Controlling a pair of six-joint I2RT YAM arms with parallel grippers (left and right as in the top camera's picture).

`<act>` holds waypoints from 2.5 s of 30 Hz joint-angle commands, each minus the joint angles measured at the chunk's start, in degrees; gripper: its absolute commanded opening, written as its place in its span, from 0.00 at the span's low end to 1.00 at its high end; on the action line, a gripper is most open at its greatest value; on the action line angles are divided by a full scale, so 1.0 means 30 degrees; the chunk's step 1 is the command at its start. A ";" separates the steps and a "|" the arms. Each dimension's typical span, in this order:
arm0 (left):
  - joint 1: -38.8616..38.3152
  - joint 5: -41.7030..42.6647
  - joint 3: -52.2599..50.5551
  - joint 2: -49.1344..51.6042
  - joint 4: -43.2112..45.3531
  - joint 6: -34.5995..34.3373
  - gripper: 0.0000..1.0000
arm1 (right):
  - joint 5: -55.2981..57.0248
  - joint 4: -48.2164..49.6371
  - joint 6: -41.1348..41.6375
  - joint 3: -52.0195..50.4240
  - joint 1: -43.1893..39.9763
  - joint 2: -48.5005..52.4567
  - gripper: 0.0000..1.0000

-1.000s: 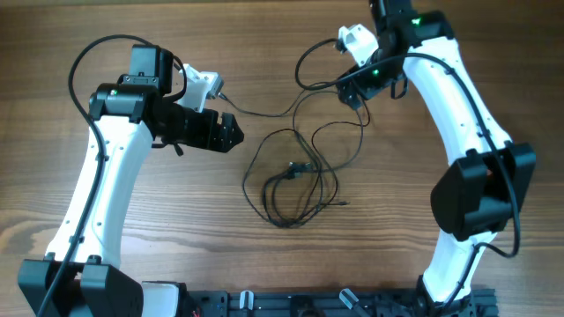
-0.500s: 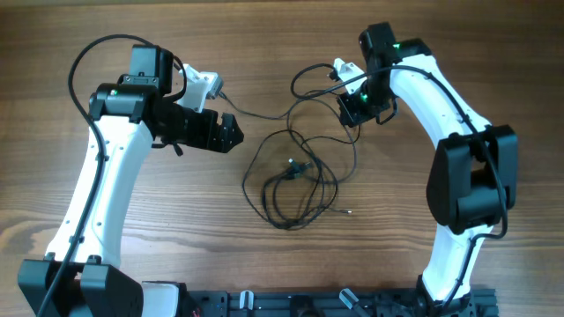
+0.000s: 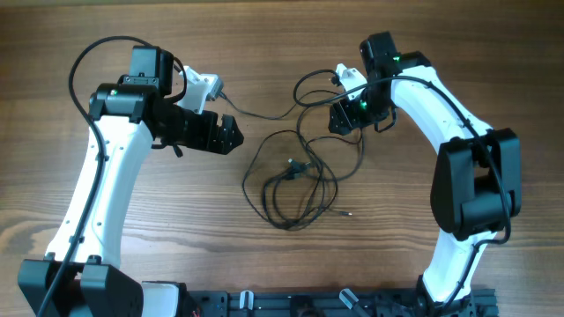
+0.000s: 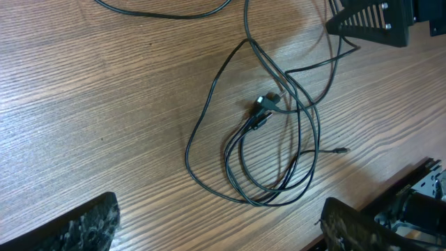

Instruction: Untangle cables

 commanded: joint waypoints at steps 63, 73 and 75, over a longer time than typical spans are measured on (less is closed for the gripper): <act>-0.6084 0.7890 -0.0022 0.0160 -0.2412 0.9755 0.85 | -1.6298 -0.0342 0.7446 2.0444 0.0372 -0.6258 0.04; -0.6776 0.3147 -0.0022 0.0459 0.7504 -0.2892 0.85 | -1.8717 0.3126 0.9763 2.0444 0.0372 -0.6921 0.05; -0.7512 0.1989 -0.0102 0.1195 0.7621 -0.2951 0.85 | -1.9853 0.5348 1.0979 2.0444 0.0372 -0.7213 0.04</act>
